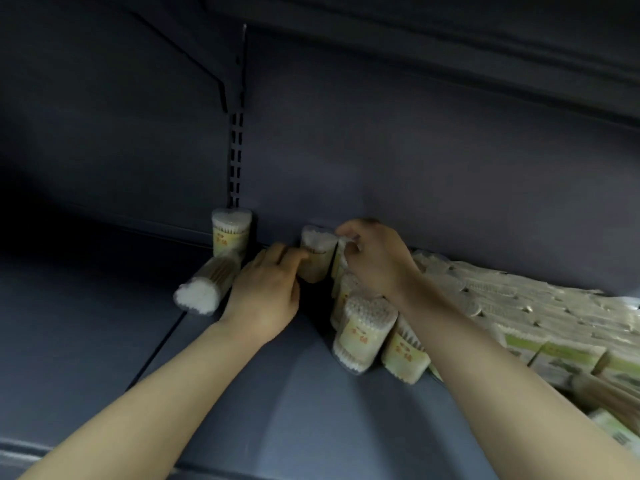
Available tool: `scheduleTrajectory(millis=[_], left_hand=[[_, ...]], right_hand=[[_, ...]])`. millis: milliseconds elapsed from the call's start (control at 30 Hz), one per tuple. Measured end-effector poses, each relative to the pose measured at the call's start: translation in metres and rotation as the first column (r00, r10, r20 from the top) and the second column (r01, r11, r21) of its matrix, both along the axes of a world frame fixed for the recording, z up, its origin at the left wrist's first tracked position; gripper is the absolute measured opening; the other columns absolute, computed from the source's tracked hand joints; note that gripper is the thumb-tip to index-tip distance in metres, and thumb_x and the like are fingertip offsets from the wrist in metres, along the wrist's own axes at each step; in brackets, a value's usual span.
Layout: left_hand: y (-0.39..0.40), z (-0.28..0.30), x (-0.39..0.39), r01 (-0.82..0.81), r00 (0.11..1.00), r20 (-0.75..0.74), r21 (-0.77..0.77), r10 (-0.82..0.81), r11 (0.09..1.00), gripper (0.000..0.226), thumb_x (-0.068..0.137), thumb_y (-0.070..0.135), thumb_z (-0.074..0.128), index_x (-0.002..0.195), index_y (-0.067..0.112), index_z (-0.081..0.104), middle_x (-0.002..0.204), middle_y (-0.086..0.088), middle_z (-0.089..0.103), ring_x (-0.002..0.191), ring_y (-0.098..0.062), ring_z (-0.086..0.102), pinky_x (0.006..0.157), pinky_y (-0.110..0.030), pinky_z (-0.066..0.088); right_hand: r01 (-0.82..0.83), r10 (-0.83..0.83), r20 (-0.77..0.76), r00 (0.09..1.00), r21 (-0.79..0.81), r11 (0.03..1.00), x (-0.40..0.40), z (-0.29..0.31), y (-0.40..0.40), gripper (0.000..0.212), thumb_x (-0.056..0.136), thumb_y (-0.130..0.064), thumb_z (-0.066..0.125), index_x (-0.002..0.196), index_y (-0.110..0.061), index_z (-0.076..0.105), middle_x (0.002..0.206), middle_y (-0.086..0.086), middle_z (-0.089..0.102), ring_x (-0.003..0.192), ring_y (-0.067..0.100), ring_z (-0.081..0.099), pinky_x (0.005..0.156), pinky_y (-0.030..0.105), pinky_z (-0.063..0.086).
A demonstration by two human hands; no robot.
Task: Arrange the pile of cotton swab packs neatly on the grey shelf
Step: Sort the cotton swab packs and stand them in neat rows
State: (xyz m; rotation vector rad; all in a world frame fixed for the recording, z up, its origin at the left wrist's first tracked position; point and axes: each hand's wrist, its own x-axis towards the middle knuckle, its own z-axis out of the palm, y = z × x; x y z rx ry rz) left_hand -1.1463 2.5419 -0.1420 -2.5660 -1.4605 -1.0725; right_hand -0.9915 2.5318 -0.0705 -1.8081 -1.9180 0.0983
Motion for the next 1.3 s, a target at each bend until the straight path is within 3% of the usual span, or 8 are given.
scheduleTrajectory(millis=[67, 200, 300, 500, 633, 867, 1033, 1300], left_hand=[[-0.007, 0.000, -0.014, -0.060, 0.998, 0.024, 0.082, 0.058, 0.995, 0.034, 0.074, 0.014, 0.039, 0.094, 0.007, 0.066, 0.085, -0.014, 0.062, 0.065, -0.033, 0.059, 0.050, -0.034, 0.042], [-0.017, -0.001, -0.044, -0.256, 0.964, -0.041, 0.101, 0.261, 0.961, 0.024, 0.064, 0.006, 0.060, 0.086, 0.007, 0.068, 0.080, -0.015, 0.063, 0.065, -0.036, 0.057, 0.059, -0.035, 0.041], [-0.023, -0.003, -0.059, -0.357, 0.931, -0.086, -0.023, 0.354, 0.934, 0.038, 0.061, 0.001, 0.074, 0.098, 0.002, 0.066, 0.087, -0.022, 0.060, 0.073, -0.041, 0.055, 0.062, -0.040, 0.041], [-0.029, -0.005, -0.062, -0.494, 0.866, -0.201, -0.210, 0.457, 0.844, 0.049, 0.091, 0.030, 0.051, 0.134, 0.008, 0.038, 0.123, -0.014, 0.050, 0.110, -0.032, 0.049, 0.089, -0.036, 0.036], [-0.028, -0.009, -0.061, -0.476, 0.879, -0.163, -0.238, 0.449, 0.847, 0.051, 0.091, 0.028, 0.051, 0.136, 0.011, 0.033, 0.124, -0.015, 0.047, 0.109, -0.033, 0.050, 0.093, -0.037, 0.034], [-0.047, -0.007, -0.050, -0.343, 0.916, 0.080, -0.349, 0.392, 0.872, 0.052, 0.087, 0.019, 0.057, 0.133, 0.008, 0.036, 0.125, -0.015, 0.041, 0.109, -0.034, 0.045, 0.072, -0.038, 0.041], [-0.067, 0.000, -0.044, -0.261, 0.915, 0.231, -0.291, 0.332, 0.920, 0.053, 0.079, 0.015, 0.065, 0.126, 0.005, 0.043, 0.123, -0.015, 0.044, 0.107, -0.034, 0.047, 0.081, -0.040, 0.044], [-0.092, 0.020, -0.026, -0.179, 0.916, 0.313, -0.239, 0.250, 0.954, 0.048, 0.077, 0.027, 0.059, 0.122, 0.013, 0.051, 0.116, -0.008, 0.050, 0.103, -0.028, 0.051, 0.073, -0.035, 0.044]], right_hand=[[-0.009, 0.009, -0.017, 1.000, 0.010, 1.000, -0.006, 0.001, -0.003, 0.034, 0.085, -0.005, 0.046, 0.115, -0.013, 0.059, 0.123, 0.009, 0.057, 0.114, 0.024, 0.054, 0.094, 0.033, 0.043], [-0.017, 0.018, -0.076, 0.997, 0.010, 1.000, -0.016, -0.002, -0.009, 0.036, 0.082, -0.001, 0.045, 0.112, -0.013, 0.062, 0.121, 0.009, 0.059, 0.112, 0.024, 0.055, 0.095, 0.034, 0.043], [-0.014, 0.011, -0.085, 0.996, -0.030, 0.999, -0.020, -0.003, -0.015, 0.039, 0.084, -0.001, 0.045, 0.117, -0.013, 0.060, 0.126, 0.005, 0.057, 0.116, 0.022, 0.053, 0.098, 0.035, 0.042], [-0.032, 0.032, -0.007, 0.999, -0.034, 0.999, -0.030, -0.005, -0.026, 0.036, 0.086, -0.006, 0.045, 0.117, -0.018, 0.060, 0.124, 0.007, 0.059, 0.113, 0.023, 0.054, 0.096, 0.034, 0.043], [-0.027, 0.027, 0.025, 0.999, -0.010, 1.000, -0.033, -0.003, -0.033, 0.035, 0.085, -0.006, 0.045, 0.114, -0.018, 0.060, 0.121, 0.007, 0.059, 0.109, 0.024, 0.055, 0.093, 0.032, 0.043], [-0.055, 0.056, 0.062, 0.997, -0.018, 0.998, -0.038, -0.008, -0.044, 0.036, 0.086, -0.006, 0.044, 0.116, -0.019, 0.059, 0.121, 0.008, 0.056, 0.111, 0.024, 0.051, 0.085, 0.026, 0.038], [-0.054, 0.053, 0.064, 0.997, 0.006, 0.999, -0.032, -0.010, -0.047, 0.034, 0.085, -0.006, 0.043, 0.112, -0.019, 0.060, 0.115, 0.007, 0.060, 0.106, 0.023, 0.054, 0.077, 0.023, 0.034], [-0.039, 0.044, -0.069, 0.997, 0.064, 0.997, -0.011, -0.002, -0.068, 0.034, 0.084, -0.002, 0.044, 0.109, -0.017, 0.062, 0.116, 0.007, 0.061, 0.108, 0.023, 0.055, 0.090, 0.032, 0.044]])
